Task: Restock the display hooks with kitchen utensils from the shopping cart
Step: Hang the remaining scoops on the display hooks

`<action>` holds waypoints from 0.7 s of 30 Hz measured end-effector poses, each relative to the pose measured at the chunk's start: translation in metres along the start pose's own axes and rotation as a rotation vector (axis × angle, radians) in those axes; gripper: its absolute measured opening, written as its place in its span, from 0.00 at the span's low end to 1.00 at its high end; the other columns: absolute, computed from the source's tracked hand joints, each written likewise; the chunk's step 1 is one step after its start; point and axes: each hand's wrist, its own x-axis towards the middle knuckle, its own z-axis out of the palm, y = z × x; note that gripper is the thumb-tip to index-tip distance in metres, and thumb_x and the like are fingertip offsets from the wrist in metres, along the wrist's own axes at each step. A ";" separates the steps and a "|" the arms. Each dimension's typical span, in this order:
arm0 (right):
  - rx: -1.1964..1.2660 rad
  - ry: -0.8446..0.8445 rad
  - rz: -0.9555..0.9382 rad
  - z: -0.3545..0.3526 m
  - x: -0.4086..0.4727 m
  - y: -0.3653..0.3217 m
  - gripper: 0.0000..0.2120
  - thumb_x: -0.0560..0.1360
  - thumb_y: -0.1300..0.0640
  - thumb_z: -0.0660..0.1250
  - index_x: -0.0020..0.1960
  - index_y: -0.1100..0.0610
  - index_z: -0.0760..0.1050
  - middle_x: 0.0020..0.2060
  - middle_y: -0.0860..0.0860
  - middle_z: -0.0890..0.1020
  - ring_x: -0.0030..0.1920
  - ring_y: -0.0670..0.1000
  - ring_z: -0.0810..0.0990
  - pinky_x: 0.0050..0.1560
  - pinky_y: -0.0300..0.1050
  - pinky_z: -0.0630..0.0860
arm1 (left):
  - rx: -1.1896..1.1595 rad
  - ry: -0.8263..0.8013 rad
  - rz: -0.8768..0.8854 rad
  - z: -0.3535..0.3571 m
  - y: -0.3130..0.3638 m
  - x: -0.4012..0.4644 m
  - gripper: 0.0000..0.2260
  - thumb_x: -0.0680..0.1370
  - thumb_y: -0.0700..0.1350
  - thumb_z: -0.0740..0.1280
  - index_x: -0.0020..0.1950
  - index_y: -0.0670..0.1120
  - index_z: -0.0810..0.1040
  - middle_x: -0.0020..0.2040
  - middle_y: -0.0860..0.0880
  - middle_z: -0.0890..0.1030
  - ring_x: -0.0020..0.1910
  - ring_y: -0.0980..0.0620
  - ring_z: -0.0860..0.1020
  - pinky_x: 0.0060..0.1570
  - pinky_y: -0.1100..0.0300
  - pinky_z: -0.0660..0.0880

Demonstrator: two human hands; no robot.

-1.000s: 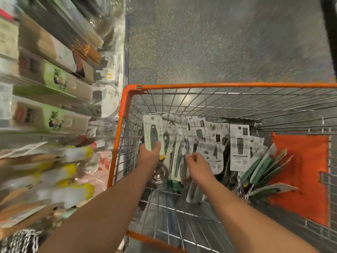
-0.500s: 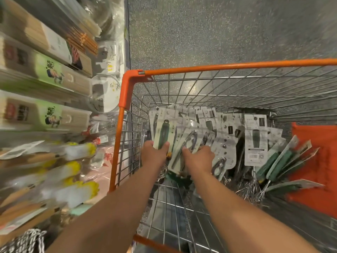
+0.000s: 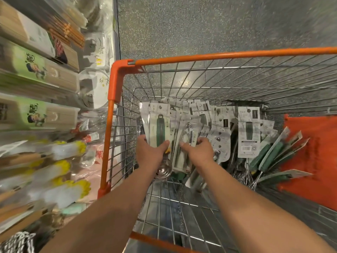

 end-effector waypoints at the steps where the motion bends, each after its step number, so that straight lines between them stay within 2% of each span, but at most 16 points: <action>1: 0.008 -0.018 -0.026 -0.001 0.001 0.004 0.28 0.72 0.45 0.78 0.65 0.58 0.76 0.56 0.50 0.83 0.56 0.54 0.83 0.63 0.54 0.79 | 0.024 0.001 0.027 0.001 0.001 0.000 0.32 0.70 0.50 0.82 0.67 0.48 0.68 0.59 0.49 0.77 0.49 0.51 0.78 0.48 0.58 0.75; 3: 0.043 -0.050 -0.052 -0.005 -0.005 0.010 0.19 0.76 0.48 0.75 0.62 0.55 0.80 0.54 0.50 0.86 0.54 0.54 0.85 0.61 0.56 0.80 | 0.076 -0.017 0.080 0.003 0.004 -0.003 0.30 0.70 0.50 0.82 0.64 0.50 0.70 0.58 0.50 0.77 0.53 0.48 0.80 0.54 0.52 0.80; 4: 0.043 -0.048 -0.059 -0.007 -0.006 0.015 0.19 0.77 0.47 0.74 0.64 0.54 0.79 0.56 0.51 0.85 0.56 0.54 0.84 0.62 0.57 0.80 | 0.115 -0.028 0.113 0.005 0.005 -0.005 0.27 0.71 0.49 0.82 0.63 0.50 0.71 0.58 0.50 0.76 0.56 0.47 0.79 0.57 0.49 0.80; 5: 0.042 -0.039 -0.072 -0.009 -0.008 0.018 0.21 0.76 0.46 0.73 0.66 0.54 0.78 0.59 0.52 0.84 0.58 0.55 0.83 0.64 0.59 0.79 | 0.179 -0.045 0.137 0.006 0.006 -0.008 0.26 0.72 0.49 0.81 0.64 0.48 0.72 0.61 0.48 0.75 0.60 0.45 0.77 0.62 0.48 0.77; 7: 0.050 -0.008 -0.065 -0.016 -0.017 0.024 0.24 0.76 0.43 0.71 0.67 0.55 0.76 0.61 0.52 0.83 0.62 0.56 0.81 0.65 0.60 0.78 | 0.337 -0.079 0.169 0.011 0.003 -0.014 0.30 0.75 0.50 0.78 0.72 0.44 0.71 0.72 0.43 0.68 0.73 0.41 0.68 0.73 0.47 0.66; 10: 0.133 0.060 -0.025 -0.028 -0.027 0.039 0.14 0.79 0.47 0.70 0.61 0.52 0.77 0.55 0.49 0.83 0.59 0.55 0.82 0.62 0.57 0.79 | 0.414 -0.098 0.150 0.019 0.001 -0.026 0.33 0.78 0.51 0.75 0.79 0.43 0.65 0.83 0.44 0.53 0.82 0.39 0.54 0.79 0.45 0.56; 12: 0.233 0.103 0.058 -0.035 -0.028 0.057 0.20 0.77 0.44 0.72 0.65 0.53 0.76 0.60 0.51 0.83 0.61 0.56 0.82 0.64 0.60 0.79 | 0.415 -0.089 0.141 0.024 0.000 -0.030 0.35 0.78 0.52 0.75 0.79 0.40 0.65 0.84 0.44 0.53 0.82 0.40 0.54 0.79 0.45 0.58; 13: 0.286 0.115 0.095 -0.037 -0.027 0.063 0.18 0.78 0.45 0.72 0.63 0.52 0.77 0.60 0.51 0.83 0.60 0.56 0.83 0.63 0.62 0.80 | 0.414 -0.075 0.157 0.025 0.000 -0.031 0.34 0.78 0.52 0.75 0.77 0.40 0.66 0.83 0.43 0.57 0.81 0.40 0.57 0.79 0.45 0.60; 15: 0.360 0.132 0.165 -0.043 -0.025 0.065 0.03 0.81 0.53 0.69 0.54 0.50 0.77 0.55 0.53 0.85 0.54 0.55 0.85 0.58 0.57 0.82 | 0.395 -0.051 0.214 0.026 0.002 -0.033 0.29 0.76 0.51 0.77 0.71 0.41 0.71 0.75 0.42 0.67 0.75 0.41 0.66 0.75 0.47 0.66; 16: 0.378 0.149 0.201 -0.044 -0.022 0.065 0.01 0.82 0.55 0.68 0.53 0.50 0.77 0.53 0.53 0.84 0.52 0.54 0.84 0.57 0.54 0.81 | 0.379 -0.046 0.233 0.025 0.003 -0.034 0.27 0.75 0.50 0.78 0.69 0.41 0.72 0.70 0.43 0.70 0.71 0.42 0.69 0.72 0.49 0.68; 17: 0.412 0.147 0.225 -0.044 -0.020 0.066 0.02 0.82 0.56 0.68 0.54 0.52 0.76 0.53 0.53 0.84 0.51 0.54 0.84 0.58 0.53 0.81 | 0.363 -0.053 0.231 0.025 0.004 -0.035 0.26 0.75 0.49 0.78 0.68 0.42 0.73 0.68 0.44 0.70 0.69 0.44 0.70 0.71 0.50 0.69; 19: 0.424 0.132 0.257 -0.044 -0.017 0.068 0.05 0.82 0.57 0.68 0.57 0.54 0.76 0.52 0.53 0.84 0.50 0.53 0.83 0.58 0.52 0.80 | 0.323 -0.077 0.186 0.024 0.008 -0.037 0.28 0.76 0.48 0.78 0.71 0.42 0.71 0.71 0.44 0.67 0.70 0.44 0.69 0.72 0.50 0.68; 21: 0.387 0.137 0.238 -0.043 -0.015 0.070 0.05 0.81 0.56 0.70 0.55 0.54 0.77 0.52 0.53 0.84 0.50 0.54 0.83 0.57 0.52 0.80 | 0.317 -0.091 0.139 0.025 0.010 -0.037 0.30 0.76 0.49 0.77 0.73 0.43 0.70 0.74 0.43 0.65 0.72 0.42 0.67 0.74 0.48 0.67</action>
